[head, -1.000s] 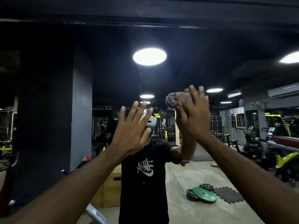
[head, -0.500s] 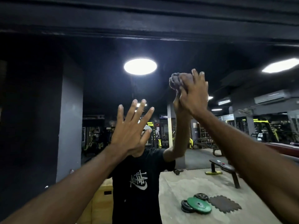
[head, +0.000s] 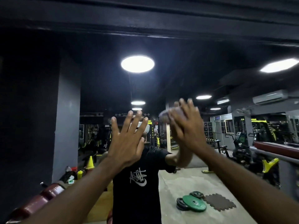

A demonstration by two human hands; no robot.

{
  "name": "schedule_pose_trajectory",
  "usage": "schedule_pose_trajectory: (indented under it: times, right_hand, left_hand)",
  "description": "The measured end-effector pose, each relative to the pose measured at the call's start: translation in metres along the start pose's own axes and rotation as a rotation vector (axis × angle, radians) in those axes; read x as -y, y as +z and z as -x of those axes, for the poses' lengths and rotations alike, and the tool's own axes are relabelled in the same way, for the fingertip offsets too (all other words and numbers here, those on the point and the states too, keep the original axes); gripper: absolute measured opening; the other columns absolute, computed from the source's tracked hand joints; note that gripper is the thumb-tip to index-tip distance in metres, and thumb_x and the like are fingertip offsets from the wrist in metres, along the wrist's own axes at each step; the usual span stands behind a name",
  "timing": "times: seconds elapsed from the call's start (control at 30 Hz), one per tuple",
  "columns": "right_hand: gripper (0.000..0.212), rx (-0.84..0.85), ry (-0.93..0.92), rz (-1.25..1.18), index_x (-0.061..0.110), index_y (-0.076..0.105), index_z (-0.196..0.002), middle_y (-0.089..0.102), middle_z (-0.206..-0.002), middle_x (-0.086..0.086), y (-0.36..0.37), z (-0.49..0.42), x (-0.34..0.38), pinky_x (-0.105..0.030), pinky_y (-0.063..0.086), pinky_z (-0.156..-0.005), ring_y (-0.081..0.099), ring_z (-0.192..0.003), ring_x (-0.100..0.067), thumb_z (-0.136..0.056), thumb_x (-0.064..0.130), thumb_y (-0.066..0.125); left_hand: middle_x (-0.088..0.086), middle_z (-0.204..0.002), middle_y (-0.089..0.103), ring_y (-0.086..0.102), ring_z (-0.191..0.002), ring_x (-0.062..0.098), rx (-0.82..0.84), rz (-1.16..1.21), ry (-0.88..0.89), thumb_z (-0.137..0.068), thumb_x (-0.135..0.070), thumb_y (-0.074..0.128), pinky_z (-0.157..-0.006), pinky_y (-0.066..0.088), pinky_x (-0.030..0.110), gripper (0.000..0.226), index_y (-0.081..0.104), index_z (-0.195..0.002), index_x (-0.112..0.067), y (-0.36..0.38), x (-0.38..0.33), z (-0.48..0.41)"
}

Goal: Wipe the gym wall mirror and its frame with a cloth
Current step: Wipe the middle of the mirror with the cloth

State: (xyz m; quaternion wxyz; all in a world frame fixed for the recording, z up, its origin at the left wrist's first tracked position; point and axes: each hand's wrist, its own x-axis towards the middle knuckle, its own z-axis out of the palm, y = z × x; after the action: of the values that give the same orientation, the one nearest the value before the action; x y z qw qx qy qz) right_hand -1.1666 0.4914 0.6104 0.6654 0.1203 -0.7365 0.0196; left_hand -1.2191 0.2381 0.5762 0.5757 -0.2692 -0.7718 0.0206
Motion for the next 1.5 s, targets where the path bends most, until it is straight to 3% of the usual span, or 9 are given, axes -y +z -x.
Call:
schedule_pose_trajectory:
  times: [0.23,0.43,0.63,0.77,1.0,1.2,1.27,1.37,1.5]
  right_hand:
    - [0.049,-0.062,0.218,-0.038,0.040,0.035,-0.155,0.015,-0.171,0.000,0.008,0.003,-0.001,-0.057,0.009,-0.123,0.004,-0.158,-0.027,-0.106,0.039,0.042]
    - [0.051,0.155,-0.255,0.014,0.030,0.046,-0.150,0.027,-0.167,-0.005,-0.007,0.112,-0.029,-0.065,0.029,-0.117,0.020,-0.155,-0.030,-0.101,0.040,0.056]
    - [0.047,-0.049,0.299,0.021,0.039,0.041,-0.152,0.012,-0.171,-0.006,-0.026,-0.028,-0.064,-0.061,0.016,-0.123,0.006,-0.157,-0.032,-0.105,0.035,0.047]
    - [0.055,-0.098,0.378,0.017,0.034,0.025,-0.160,0.009,-0.171,0.002,-0.008,0.006,-0.034,-0.060,0.020,-0.123,0.002,-0.158,-0.027,-0.108,0.042,0.037]
    - [0.049,0.013,-0.377,0.332,0.019,0.061,-0.138,0.050,-0.142,-0.011,-0.030,0.101,-0.077,-0.043,0.038,-0.094,0.052,-0.125,-0.034,-0.102,0.047,0.044]
    - [0.054,0.029,-0.612,0.254,0.018,0.044,-0.149,0.035,-0.156,-0.008,-0.023,0.077,-0.086,-0.048,0.025,-0.118,0.033,-0.146,-0.030,-0.100,0.042,0.044]
    - [0.064,0.055,-0.490,0.169,0.026,0.035,-0.153,0.028,-0.161,-0.009,-0.026,0.064,-0.094,-0.054,0.021,-0.121,0.030,-0.148,-0.033,-0.093,0.033,0.056]
    - [0.066,-0.119,0.166,0.050,0.031,0.044,-0.149,0.027,-0.164,-0.005,-0.040,0.023,-0.120,-0.064,0.025,-0.119,0.026,-0.150,-0.035,-0.090,0.010,0.064]
    - [0.056,-0.256,0.631,0.017,0.025,0.031,-0.159,0.019,-0.170,0.000,-0.034,-0.006,-0.085,-0.057,0.019,-0.125,0.013,-0.157,-0.028,-0.105,0.025,0.047]
  left_hand:
    - [0.004,-0.172,-0.007,-0.009,-0.158,0.029,-0.032,0.014,-0.003,-0.098,-0.052,0.028,-0.117,0.000,0.074,0.071,0.008,-0.162,-0.031,-0.008,-0.009,-0.034]
    - [0.009,-0.172,0.005,0.002,-0.158,0.031,-0.007,-0.068,0.137,-0.097,-0.054,0.030,-0.118,0.010,0.072,0.071,0.021,-0.162,-0.028,0.001,-0.026,-0.035]
    - [0.009,-0.171,0.005,0.002,-0.158,0.029,-0.005,-0.038,0.103,-0.095,-0.050,0.031,-0.120,0.008,0.069,0.073,0.020,-0.163,-0.026,0.000,-0.033,-0.039]
    - [0.010,-0.172,0.002,0.000,-0.158,0.029,-0.047,0.014,0.038,-0.092,-0.043,0.033,-0.121,0.008,0.068,0.075,0.017,-0.163,-0.024,0.002,-0.048,-0.039]
    - [0.009,-0.171,0.009,0.005,-0.158,0.030,-0.079,-0.013,0.090,-0.095,-0.050,0.039,-0.122,0.009,0.065,0.073,0.021,-0.162,-0.025,0.015,-0.087,-0.048]
    - [0.012,-0.166,0.029,0.024,-0.152,0.034,-0.099,-0.019,0.061,-0.091,-0.040,0.039,-0.119,0.017,0.067,0.068,0.036,-0.157,-0.024,0.008,-0.089,-0.054]
    - [0.013,-0.163,0.033,0.028,-0.150,0.034,-0.112,-0.014,0.061,-0.090,-0.039,0.039,-0.118,0.018,0.067,0.069,0.038,-0.156,-0.022,0.003,-0.089,-0.061]
    - [0.011,-0.168,0.022,0.018,-0.155,0.031,-0.105,-0.012,0.028,-0.092,-0.042,0.037,-0.121,0.012,0.067,0.071,0.029,-0.160,-0.023,0.000,-0.089,-0.073]
    - [0.009,-0.171,0.012,0.008,-0.158,0.030,-0.081,-0.018,0.006,-0.095,-0.045,0.030,-0.123,0.005,0.065,0.071,0.022,-0.162,-0.024,-0.002,-0.092,-0.085]
